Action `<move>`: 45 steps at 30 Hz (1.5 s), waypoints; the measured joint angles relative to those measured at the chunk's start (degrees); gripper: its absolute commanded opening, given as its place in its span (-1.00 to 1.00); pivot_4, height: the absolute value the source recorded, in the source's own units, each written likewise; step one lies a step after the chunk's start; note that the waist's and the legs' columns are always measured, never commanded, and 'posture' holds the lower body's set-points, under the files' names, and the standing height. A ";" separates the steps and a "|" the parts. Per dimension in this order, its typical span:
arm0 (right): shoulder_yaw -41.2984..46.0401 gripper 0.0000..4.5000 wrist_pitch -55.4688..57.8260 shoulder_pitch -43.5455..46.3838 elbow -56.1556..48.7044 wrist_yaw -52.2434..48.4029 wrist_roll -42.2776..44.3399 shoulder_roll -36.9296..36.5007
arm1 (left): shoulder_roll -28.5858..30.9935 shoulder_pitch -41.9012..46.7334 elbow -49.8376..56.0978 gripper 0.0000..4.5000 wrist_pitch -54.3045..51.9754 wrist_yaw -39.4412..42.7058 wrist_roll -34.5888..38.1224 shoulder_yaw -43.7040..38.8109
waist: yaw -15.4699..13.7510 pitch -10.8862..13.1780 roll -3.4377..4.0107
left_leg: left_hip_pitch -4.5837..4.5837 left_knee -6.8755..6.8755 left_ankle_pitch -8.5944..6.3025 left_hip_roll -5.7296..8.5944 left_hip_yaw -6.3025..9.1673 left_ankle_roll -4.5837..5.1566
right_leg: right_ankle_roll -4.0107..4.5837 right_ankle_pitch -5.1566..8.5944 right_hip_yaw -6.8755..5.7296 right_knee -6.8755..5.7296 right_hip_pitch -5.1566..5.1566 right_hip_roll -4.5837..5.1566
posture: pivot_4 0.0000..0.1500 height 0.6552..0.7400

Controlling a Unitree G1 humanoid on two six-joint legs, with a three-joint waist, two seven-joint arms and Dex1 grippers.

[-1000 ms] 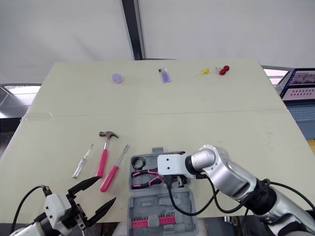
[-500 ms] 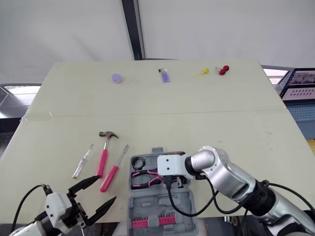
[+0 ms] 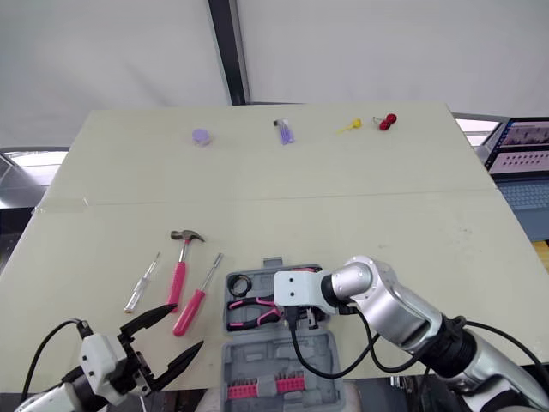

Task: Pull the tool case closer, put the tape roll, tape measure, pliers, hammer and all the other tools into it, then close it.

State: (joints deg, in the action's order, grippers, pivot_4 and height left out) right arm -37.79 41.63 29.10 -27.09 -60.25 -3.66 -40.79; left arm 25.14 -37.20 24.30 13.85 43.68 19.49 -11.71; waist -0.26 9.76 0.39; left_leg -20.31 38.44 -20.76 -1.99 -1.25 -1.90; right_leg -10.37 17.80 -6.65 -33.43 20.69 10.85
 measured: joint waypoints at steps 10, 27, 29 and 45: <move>-0.06 0.95 -0.16 -0.16 0.32 -0.19 -0.38 0.06 | 0.00 0.57 -0.23 1.00 0.00 -0.39 -0.96 0.51 | 0.29 0.00 0.00 | 0.00 -0.02 0.00 0.00 0.00 0.00 | 0.00 0.00 0.00 0.01 0.00 0.00 | 1.00 1.00; 7.26 -0.93 -19.47 -8.46 14.85 5.15 6.69 14.79 | -0.06 1.91 -0.52 1.00 0.01 -1.04 -1.73 1.55 | 0.42 -0.10 -0.17 | 0.07 -0.09 0.00 -0.02 -0.02 0.00 | 0.00 0.00 -0.03 -0.05 0.00 0.00 | 1.00 1.00; 7.95 -0.97 -21.48 -9.26 17.07 5.15 7.53 16.08 | -0.05 1.99 -0.53 1.00 0.02 -1.03 -1.83 1.63 | 0.53 -0.10 -0.16 | 0.10 -0.13 0.00 -0.03 -0.04 0.00 | 0.00 0.00 -0.03 -0.06 0.00 0.00 | 1.00 1.00; 8.78 -0.97 -29.57 -9.30 26.29 5.17 5.53 18.24 | -0.05 2.26 -0.82 1.00 0.04 -1.04 -2.26 2.15 | 0.44 -0.15 -0.18 | 0.13 -0.13 0.00 -0.04 -0.06 0.00 | 0.00 0.00 -0.02 -0.07 -0.01 -0.01 | 1.00 1.00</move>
State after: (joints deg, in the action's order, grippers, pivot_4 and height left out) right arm -29.02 12.06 19.80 -0.80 -55.08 1.86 -22.55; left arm 25.08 -34.94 23.48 13.89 42.64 17.23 -9.56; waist 0.17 9.60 0.22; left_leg -20.18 38.32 -20.76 -2.02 -1.31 -1.91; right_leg -10.37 17.80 -6.68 -33.50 20.67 10.85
